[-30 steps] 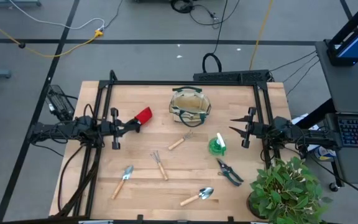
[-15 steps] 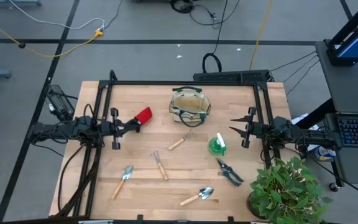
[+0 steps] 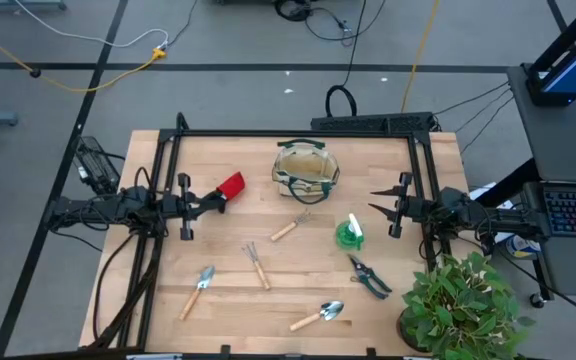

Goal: Pick & Place Garden tools in Gardening bag

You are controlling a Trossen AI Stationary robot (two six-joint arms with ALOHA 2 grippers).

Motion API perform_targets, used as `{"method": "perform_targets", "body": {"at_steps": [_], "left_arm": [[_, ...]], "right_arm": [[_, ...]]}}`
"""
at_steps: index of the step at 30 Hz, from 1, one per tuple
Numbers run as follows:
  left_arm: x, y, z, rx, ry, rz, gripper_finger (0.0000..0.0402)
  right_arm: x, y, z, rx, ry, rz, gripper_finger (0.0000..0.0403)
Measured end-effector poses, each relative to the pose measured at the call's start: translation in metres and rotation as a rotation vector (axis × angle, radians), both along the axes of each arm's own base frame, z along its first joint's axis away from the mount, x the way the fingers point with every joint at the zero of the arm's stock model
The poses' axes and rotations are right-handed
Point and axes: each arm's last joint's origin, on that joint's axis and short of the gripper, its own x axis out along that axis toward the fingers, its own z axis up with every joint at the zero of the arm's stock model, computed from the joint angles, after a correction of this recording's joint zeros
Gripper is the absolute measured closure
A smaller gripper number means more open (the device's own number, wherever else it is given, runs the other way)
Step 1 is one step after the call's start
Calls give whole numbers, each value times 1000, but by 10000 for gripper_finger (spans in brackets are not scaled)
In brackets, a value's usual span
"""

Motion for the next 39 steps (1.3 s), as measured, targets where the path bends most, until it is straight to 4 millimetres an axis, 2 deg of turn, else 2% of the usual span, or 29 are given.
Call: {"method": "perform_targets", "body": {"at_steps": [9,16,22,25,29,33,36,39], "left_arm": [[0,1,1,-22,-8,18,371],[0,1,1,-75,-20,14,371],[0,1,2,-123,-35,8,371],[0,1,2,-142,-37,6,371],[-1,2,7,-83,-77,61,371],[-2,3,9,-118,-111,87,371],[-2,4,11,-107,-124,108,366],[-2,5,14,-123,-157,155,344]], "right_arm": [[0,0,0,8,-2,1,271],[0,0,0,132,-21,14,271],[0,0,1,530,-92,55,271],[0,0,2,517,-103,48,271],[-1,-3,3,464,-125,-54,271],[-2,-6,6,477,-182,-142,271],[0,-3,11,467,-205,-27,268],[3,0,19,489,-256,93,252]]}}
